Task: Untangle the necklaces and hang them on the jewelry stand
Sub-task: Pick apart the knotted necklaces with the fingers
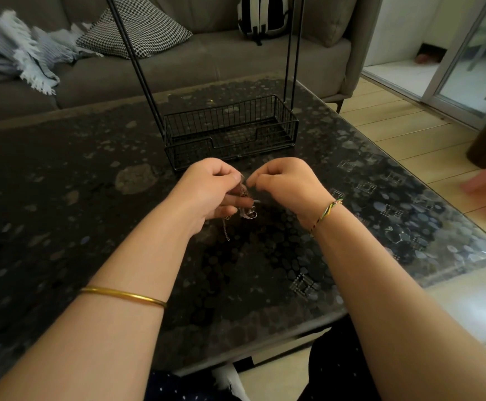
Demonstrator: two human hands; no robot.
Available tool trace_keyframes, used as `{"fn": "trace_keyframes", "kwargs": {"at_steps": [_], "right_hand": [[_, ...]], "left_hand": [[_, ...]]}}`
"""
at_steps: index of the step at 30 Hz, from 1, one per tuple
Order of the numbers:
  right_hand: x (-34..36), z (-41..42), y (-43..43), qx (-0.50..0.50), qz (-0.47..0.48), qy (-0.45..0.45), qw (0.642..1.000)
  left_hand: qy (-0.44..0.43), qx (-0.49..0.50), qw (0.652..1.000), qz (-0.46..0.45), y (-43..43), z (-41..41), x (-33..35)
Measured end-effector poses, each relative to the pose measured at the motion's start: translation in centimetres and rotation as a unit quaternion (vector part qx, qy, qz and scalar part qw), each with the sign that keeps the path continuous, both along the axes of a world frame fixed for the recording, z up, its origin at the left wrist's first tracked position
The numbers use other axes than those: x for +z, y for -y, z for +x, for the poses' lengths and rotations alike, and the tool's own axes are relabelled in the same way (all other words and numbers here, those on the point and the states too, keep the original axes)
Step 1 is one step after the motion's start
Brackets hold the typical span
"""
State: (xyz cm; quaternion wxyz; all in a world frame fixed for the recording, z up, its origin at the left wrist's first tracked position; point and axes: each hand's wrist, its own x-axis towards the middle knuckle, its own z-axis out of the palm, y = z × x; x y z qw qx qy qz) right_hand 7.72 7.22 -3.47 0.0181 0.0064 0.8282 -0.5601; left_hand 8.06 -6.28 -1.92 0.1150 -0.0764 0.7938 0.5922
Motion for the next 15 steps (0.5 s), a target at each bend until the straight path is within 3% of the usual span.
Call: {"fn": "trace_keyframes", "kwargs": {"at_steps": [11,15], "right_hand": [[-0.76,-0.12,0.92,0.001,0.094,-0.083,0.992],[-0.56,-0.14,0.72,-0.007,0.0,-0.03,1.0]], "left_hand": [[-0.012,0.007,1.0,0.021,-0.03,0.13,0.21],[-0.027,0.02,0.999,0.01,-0.21,-0.11,0.19]]}}
